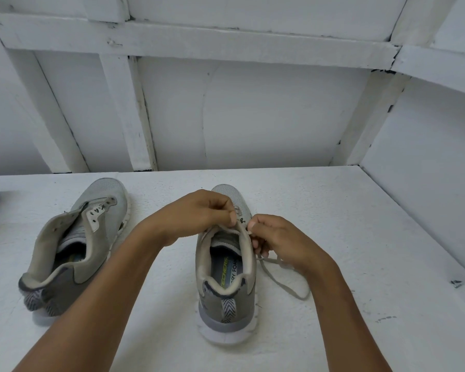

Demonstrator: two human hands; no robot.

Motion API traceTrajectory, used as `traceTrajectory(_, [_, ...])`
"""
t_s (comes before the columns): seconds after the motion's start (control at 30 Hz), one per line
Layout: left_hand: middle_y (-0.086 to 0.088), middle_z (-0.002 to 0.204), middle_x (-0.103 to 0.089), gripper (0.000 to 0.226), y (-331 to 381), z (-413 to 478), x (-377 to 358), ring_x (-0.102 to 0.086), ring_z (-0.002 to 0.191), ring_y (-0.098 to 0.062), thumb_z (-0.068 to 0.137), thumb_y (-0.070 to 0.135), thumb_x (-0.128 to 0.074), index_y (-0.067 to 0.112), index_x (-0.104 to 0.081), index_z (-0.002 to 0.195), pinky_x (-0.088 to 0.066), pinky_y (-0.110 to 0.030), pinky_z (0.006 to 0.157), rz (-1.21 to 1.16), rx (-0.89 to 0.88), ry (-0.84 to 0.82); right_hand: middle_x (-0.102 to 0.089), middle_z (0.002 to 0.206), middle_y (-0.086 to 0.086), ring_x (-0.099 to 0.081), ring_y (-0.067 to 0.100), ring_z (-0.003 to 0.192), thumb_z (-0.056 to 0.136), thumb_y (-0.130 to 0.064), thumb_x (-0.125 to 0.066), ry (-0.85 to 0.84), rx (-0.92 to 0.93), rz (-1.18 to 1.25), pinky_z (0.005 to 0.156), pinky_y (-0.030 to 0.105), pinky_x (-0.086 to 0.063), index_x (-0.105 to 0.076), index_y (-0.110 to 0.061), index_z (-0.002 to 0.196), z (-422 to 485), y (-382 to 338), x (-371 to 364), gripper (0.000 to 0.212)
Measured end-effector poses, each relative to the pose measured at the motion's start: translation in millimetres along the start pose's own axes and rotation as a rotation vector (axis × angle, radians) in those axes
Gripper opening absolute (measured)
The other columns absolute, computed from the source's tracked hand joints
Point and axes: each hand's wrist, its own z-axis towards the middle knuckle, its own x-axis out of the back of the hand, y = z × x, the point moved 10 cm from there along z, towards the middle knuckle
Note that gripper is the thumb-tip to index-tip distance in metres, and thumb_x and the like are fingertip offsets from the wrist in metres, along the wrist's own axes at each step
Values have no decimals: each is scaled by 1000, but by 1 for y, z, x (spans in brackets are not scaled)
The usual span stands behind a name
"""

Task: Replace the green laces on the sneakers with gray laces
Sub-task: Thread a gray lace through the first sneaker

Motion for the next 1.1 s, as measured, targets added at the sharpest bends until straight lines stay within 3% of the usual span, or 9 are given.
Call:
traceTrajectory(0.1, [7, 81, -71, 12, 12, -2, 0, -59, 72, -8, 85, 14, -69, 25, -74, 83, -51, -29, 72, 221, -82, 2, -61, 70, -1, -55, 11, 65, 102, -26, -52, 11, 3, -19, 66, 30, -46, -61, -13, 81, -4, 0, 3, 26])
traceTrajectory(0.2, [8, 81, -70, 9, 18, -2, -1, -59, 74, -7, 84, 20, -70, 28, -74, 82, -50, -32, 71, 366, -115, 28, -68, 80, -1, -61, 10, 74, 91, -39, -66, 82, 77, -43, 67, 25, -49, -61, -16, 88, -9, -10, 12, 24])
traceTrajectory(0.43, [2, 63, -48, 33, 7, 2, 11, -42, 61, -13, 96, 26, -55, -1, -57, 77, -38, -37, 64, 201, -54, 73, -68, 83, -11, -61, 2, 80, 83, -29, -78, 141, 171, -143, 76, 17, -50, -67, -19, 86, -12, -18, 16, 15])
traceTrajectory(0.53, [-2, 67, -47, 42, 4, 1, 12, -43, 64, -15, 102, 32, -51, 2, -50, 73, -39, -37, 66, 190, -54, 69, -70, 84, -8, -62, 3, 79, 84, -27, -78, 147, 186, -146, 78, 19, -50, -68, -17, 86, -12, -18, 18, 14])
traceTrajectory(0.67, [6, 66, -48, 37, 9, -1, 10, -42, 63, -10, 100, 40, -51, 9, -59, 83, -39, -34, 66, 230, -101, 57, -68, 83, -5, -60, 7, 77, 90, -26, -72, 97, 196, -113, 74, 23, -51, -68, -13, 92, -12, -17, 16, 13])
traceTrajectory(0.83, [11, 62, -52, 4, 16, -7, 2, -46, 61, -5, 88, 36, -72, 33, -69, 86, -40, -28, 64, 313, -119, -38, -60, 78, -4, -49, 5, 61, 92, -7, -67, 53, 172, -13, 56, 19, -41, -68, -12, 95, -13, -13, 16, 7])
traceTrajectory(0.97, [10, 58, -48, 11, 20, -6, 2, -42, 57, -5, 85, 22, -71, 34, -70, 84, -37, -26, 59, 384, -149, 2, -60, 87, 6, -44, 13, 60, 87, -7, -71, 35, 183, 24, 52, 19, -34, -68, -16, 91, -14, -14, 15, 11])
traceTrajectory(1.03, [11, 58, -52, 10, 19, -6, 3, -44, 57, -5, 86, 26, -71, 35, -71, 82, -39, -28, 61, 372, -149, 35, -65, 97, 15, -44, 20, 64, 83, -8, -73, 50, 196, 14, 53, 16, -36, -70, -19, 88, -15, -14, 17, 12])
traceTrajectory(1.1, [5, 67, -61, 6, 19, -4, 4, -47, 61, -6, 86, 31, -72, 34, -73, 81, -43, -33, 63, 379, -153, 55, -69, 101, 16, -45, 14, 60, 86, -6, -73, 93, 199, -12, 54, 12, -37, -71, -18, 87, -15, -13, 22, 12])
